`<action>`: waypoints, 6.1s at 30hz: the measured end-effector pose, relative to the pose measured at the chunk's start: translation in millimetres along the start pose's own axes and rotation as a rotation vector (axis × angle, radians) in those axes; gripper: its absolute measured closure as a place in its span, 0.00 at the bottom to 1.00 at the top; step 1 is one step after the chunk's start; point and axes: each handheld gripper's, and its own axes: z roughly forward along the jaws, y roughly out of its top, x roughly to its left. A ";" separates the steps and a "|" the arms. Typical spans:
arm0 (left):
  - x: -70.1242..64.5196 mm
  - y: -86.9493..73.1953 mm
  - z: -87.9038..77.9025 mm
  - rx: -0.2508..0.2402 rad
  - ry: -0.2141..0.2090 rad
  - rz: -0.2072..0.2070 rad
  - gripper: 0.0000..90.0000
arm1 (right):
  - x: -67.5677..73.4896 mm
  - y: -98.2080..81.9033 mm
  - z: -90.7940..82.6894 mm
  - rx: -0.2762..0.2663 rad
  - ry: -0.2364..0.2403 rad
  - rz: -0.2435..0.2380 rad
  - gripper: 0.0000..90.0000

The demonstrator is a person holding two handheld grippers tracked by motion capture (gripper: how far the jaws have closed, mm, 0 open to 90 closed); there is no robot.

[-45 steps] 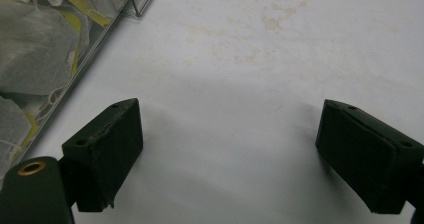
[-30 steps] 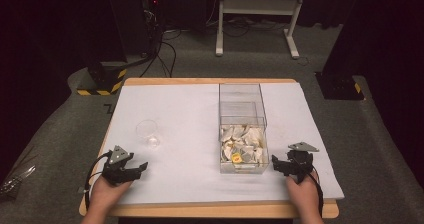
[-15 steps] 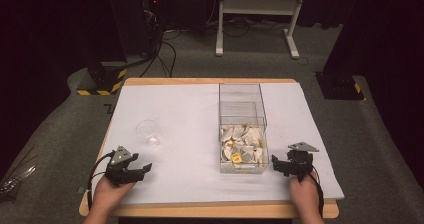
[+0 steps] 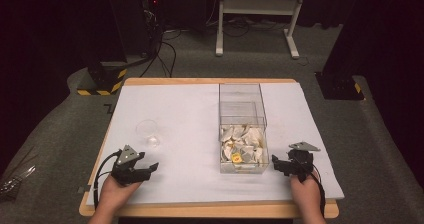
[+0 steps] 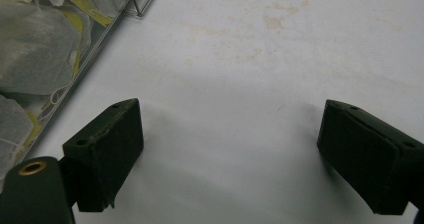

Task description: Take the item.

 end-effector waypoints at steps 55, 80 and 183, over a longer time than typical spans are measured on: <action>-43.1 47.6 5.0 -0.058 -0.133 0.093 0.37 | -0.7 -0.8 -0.3 -0.004 0.005 0.005 0.13; -69.0 86.9 22.3 -0.080 -0.205 0.163 0.39 | -0.7 -0.8 -0.4 -0.005 0.006 0.007 0.13; -158.0 171.8 126.3 0.072 -0.383 0.298 0.65 | -0.6 -0.7 -0.2 -0.005 0.006 0.001 0.13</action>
